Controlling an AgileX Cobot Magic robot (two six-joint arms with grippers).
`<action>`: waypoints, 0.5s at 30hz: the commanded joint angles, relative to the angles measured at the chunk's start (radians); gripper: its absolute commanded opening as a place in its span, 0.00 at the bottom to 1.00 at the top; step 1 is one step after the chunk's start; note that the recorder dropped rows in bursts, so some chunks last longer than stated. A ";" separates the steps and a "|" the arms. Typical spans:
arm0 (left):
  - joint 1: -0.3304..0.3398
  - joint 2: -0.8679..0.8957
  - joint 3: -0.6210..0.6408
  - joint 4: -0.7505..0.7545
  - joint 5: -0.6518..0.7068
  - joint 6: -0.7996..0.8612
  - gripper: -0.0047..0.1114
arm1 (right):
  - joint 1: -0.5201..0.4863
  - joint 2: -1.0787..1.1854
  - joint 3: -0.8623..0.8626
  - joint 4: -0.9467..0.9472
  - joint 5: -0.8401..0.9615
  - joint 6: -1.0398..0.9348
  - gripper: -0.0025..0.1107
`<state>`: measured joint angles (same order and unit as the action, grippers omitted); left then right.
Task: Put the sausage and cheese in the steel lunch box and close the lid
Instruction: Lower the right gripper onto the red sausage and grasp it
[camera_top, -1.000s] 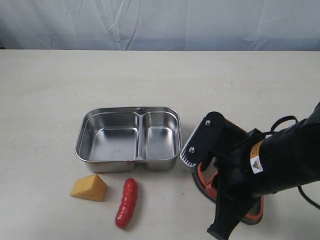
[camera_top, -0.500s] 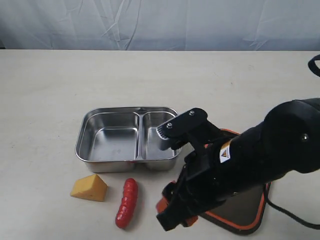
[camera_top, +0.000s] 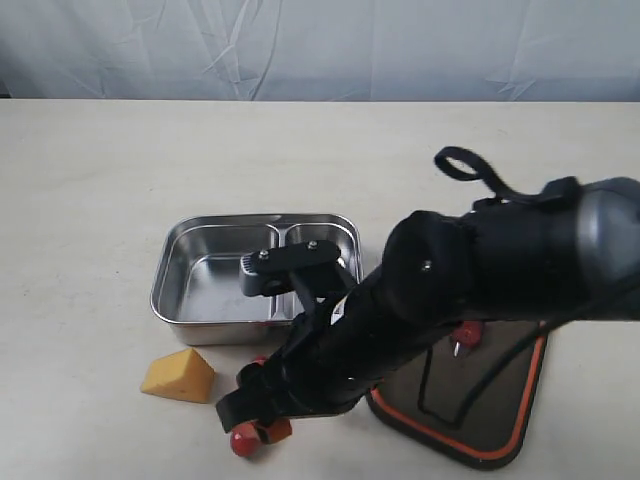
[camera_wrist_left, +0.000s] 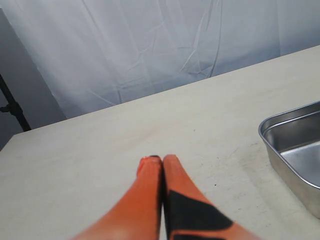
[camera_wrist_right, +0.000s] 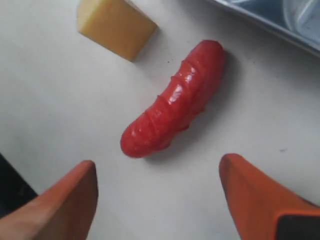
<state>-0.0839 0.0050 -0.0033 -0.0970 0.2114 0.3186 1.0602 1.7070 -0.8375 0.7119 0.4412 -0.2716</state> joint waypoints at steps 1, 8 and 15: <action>-0.008 -0.005 0.003 -0.005 -0.010 -0.003 0.04 | 0.000 0.098 -0.062 0.023 -0.014 0.060 0.62; -0.008 -0.005 0.003 -0.005 -0.010 -0.003 0.04 | 0.000 0.188 -0.133 0.023 -0.027 0.118 0.62; -0.008 -0.005 0.003 -0.005 -0.008 -0.003 0.04 | 0.000 0.240 -0.156 0.015 -0.010 0.179 0.56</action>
<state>-0.0839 0.0050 -0.0033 -0.0970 0.2114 0.3186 1.0602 1.9271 -0.9882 0.7332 0.4250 -0.1109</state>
